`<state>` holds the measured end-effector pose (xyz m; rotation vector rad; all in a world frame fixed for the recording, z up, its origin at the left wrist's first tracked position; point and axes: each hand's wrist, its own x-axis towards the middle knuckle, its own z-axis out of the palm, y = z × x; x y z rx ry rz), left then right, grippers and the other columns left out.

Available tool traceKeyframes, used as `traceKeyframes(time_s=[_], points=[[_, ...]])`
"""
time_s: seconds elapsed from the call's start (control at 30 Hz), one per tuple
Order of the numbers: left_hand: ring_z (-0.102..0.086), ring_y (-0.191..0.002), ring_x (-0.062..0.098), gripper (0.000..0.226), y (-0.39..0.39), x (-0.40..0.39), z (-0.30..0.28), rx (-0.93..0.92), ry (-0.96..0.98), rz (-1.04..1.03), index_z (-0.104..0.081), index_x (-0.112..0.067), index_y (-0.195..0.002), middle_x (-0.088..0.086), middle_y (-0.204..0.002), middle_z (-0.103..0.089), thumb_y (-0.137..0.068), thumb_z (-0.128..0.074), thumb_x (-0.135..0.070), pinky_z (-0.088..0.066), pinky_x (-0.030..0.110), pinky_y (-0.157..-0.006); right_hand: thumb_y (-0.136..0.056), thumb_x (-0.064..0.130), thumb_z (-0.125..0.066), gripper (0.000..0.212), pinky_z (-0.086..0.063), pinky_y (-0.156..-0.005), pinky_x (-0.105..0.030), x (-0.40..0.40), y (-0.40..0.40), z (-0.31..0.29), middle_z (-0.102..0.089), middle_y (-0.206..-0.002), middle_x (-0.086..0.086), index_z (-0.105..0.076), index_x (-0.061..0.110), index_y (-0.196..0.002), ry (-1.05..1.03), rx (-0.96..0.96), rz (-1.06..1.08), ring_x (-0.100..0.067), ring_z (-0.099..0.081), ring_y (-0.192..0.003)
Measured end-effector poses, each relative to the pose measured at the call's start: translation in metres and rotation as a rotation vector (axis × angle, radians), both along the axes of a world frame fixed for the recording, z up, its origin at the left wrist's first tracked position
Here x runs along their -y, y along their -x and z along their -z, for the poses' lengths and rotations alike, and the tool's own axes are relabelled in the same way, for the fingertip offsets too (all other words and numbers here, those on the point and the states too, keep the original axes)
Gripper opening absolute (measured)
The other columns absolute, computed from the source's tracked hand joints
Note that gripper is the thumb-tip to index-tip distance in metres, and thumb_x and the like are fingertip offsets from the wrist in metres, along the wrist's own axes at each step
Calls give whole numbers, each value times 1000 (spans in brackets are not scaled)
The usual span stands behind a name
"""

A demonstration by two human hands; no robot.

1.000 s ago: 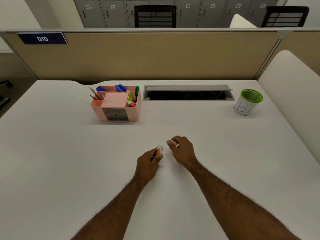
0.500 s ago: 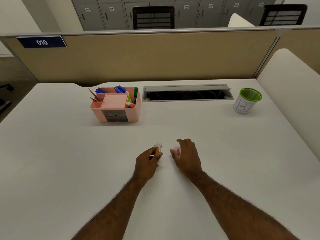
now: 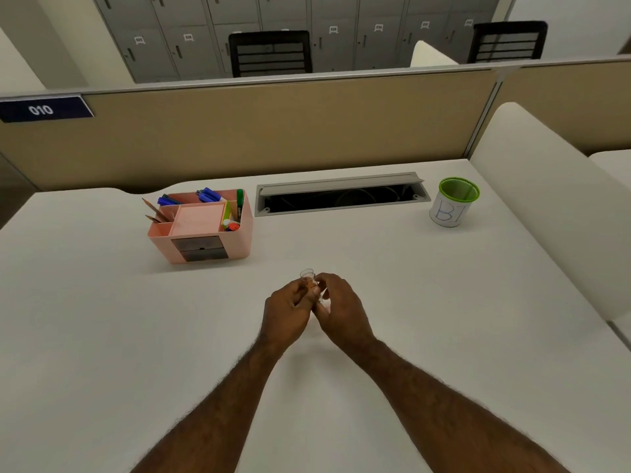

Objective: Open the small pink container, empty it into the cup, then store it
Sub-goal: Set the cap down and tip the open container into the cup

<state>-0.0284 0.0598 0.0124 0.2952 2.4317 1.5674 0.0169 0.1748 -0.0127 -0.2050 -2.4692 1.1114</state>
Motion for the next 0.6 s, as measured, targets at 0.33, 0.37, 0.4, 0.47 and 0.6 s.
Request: traceKeyframes(time_s=[0.33, 0.37, 0.4, 0.47, 0.6], points=[[-45, -135, 19, 44, 36, -1, 34, -168, 311, 148, -54, -15, -134, 5, -144, -52, -98, -42, -38, -30, 29, -111, -85, 21, -70, 30, -53, -79, -41, -82, 19, -18, -66, -99, -9, -58, 7, -110, 72, -54, 308, -25, -62, -85], [-41, -138, 20, 44, 41, 1, 39, -202, 373, 179, -52, -15, -135, 5, -148, -48, -99, -39, -37, -27, 31, -115, -84, 19, -70, 30, -53, -79, -43, -94, 21, -21, -67, -98, -10, -59, 7, -109, 84, -66, 352, -27, -62, -85], [-35, -142, 20, 45, 46, 2, 43, -236, 438, 202, -50, -14, -137, 4, -151, -43, -99, -38, -36, -24, 33, -117, -84, 17, -70, 29, -53, -79, -44, -107, 24, -24, -68, -97, -11, -59, 7, -108, 91, -72, 392, -28, -63, -85], [-24, -147, 21, 49, 55, 6, 52, -281, 568, 242, -41, -14, -143, 4, -158, -31, -100, -34, -37, -18, 36, -120, -84, 17, -70, 29, -54, -80, -45, -132, 29, -28, -68, -99, -12, -59, 7, -109, 89, -59, 456, -30, -64, -87], [-1, -151, 18, 64, 62, 16, 72, -243, 736, 287, -10, -17, -152, 1, -164, -1, -98, -28, -46, -7, 37, -123, -84, 15, -68, 27, -51, -82, -37, -181, 35, -34, -67, -104, -15, -61, 5, -109, 82, -30, 588, -32, -64, -94]])
